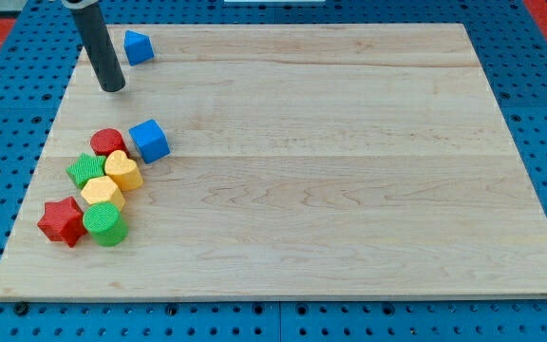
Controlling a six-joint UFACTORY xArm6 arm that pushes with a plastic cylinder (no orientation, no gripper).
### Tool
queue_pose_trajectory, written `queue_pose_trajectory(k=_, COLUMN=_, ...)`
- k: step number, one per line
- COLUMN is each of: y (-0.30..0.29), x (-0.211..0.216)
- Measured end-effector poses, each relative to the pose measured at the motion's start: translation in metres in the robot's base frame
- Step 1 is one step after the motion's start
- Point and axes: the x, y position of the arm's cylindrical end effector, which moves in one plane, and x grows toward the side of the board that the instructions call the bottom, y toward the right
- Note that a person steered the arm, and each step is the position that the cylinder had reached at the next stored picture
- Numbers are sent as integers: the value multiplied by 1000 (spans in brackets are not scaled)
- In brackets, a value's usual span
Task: Move the blue cube to the right of the blue triangle
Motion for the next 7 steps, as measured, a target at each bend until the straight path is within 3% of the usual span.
queue_pose_trajectory(k=2, y=18, x=31)
queue_pose_trajectory(k=3, y=54, x=51)
queue_pose_trajectory(k=5, y=-17, x=83)
queue_pose_trajectory(k=6, y=3, x=104)
queue_pose_trajectory(k=7, y=58, x=133)
